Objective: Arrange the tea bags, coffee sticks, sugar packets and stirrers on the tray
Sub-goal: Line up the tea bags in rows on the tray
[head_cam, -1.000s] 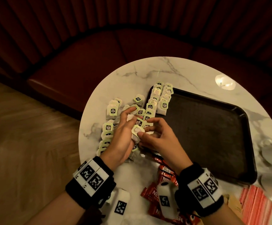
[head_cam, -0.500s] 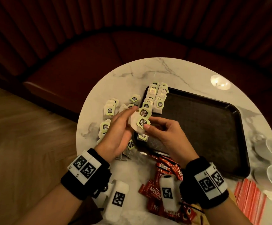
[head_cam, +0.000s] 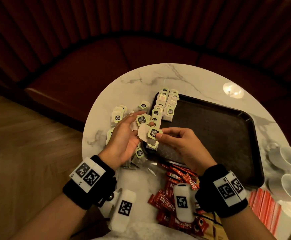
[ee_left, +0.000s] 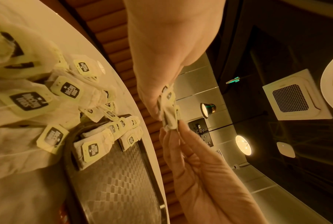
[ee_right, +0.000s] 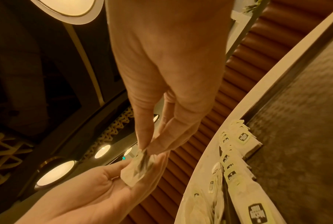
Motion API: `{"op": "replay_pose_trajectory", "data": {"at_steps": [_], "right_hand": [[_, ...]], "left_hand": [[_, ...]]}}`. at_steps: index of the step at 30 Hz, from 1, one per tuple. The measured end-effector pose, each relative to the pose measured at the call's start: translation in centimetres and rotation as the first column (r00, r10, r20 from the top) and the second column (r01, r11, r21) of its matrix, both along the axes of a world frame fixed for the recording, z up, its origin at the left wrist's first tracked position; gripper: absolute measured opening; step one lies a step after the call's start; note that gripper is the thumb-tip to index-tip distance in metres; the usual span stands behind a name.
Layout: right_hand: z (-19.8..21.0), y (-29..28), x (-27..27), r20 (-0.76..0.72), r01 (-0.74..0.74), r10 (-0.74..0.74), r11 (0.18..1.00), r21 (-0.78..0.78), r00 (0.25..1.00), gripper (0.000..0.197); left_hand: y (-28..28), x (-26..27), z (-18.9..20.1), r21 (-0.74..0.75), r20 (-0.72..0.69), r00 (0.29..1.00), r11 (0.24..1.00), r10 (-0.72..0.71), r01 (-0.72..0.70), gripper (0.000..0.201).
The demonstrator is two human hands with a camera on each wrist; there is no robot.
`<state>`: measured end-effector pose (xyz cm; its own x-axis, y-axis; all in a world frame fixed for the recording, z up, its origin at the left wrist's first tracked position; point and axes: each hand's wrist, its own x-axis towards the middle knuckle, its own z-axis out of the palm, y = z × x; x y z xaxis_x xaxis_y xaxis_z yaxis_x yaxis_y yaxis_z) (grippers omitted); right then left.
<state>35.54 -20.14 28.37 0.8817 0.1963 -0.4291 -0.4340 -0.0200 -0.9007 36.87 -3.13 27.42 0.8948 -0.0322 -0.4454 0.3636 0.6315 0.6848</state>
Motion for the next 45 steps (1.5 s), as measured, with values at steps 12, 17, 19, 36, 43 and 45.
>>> {"op": "replay_pose_trajectory", "data": {"at_steps": [12, 17, 19, 36, 43, 45], "right_hand": [[0.7, 0.5, 0.3, -0.035, 0.239, -0.246, 0.884, 0.402, 0.969, 0.02], [1.1, 0.7, -0.3, 0.081, 0.146, -0.183, 0.931, 0.335, 0.98, 0.047], [1.4, 0.5, -0.5, 0.107, 0.106, -0.143, 0.95, 0.292, 0.984, 0.055], [2.3, 0.8, -1.0, 0.35, 0.185, -0.229, 0.971, 0.154, 0.908, 0.023], [2.2, 0.5, -0.9, 0.263, 0.188, -0.272, 0.934, 0.303, 0.926, 0.019], [2.3, 0.5, -0.9, 0.263, 0.187, -0.276, 0.93, 0.318, 0.924, 0.019]], "left_hand": [[0.5, -1.3, 0.9, 0.561, 0.272, 0.929, 0.826, -0.25, 0.058, 0.023], [0.0, -1.1, 1.3, 0.511, 0.289, 0.94, 0.86, -0.182, 0.009, 0.019], [0.1, -1.1, 1.3, 0.486, 0.286, 0.944, 0.874, -0.167, 0.007, 0.017], [-0.9, -1.8, 1.9, 0.455, 0.335, 0.926, 0.891, -0.174, 0.003, 0.015], [-1.1, -1.9, 2.5, 0.41, 0.382, 0.903, 0.912, -0.197, 0.026, 0.025], [-1.2, -1.8, 2.6, 0.4, 0.392, 0.901, 0.917, -0.187, 0.017, 0.023]]}}
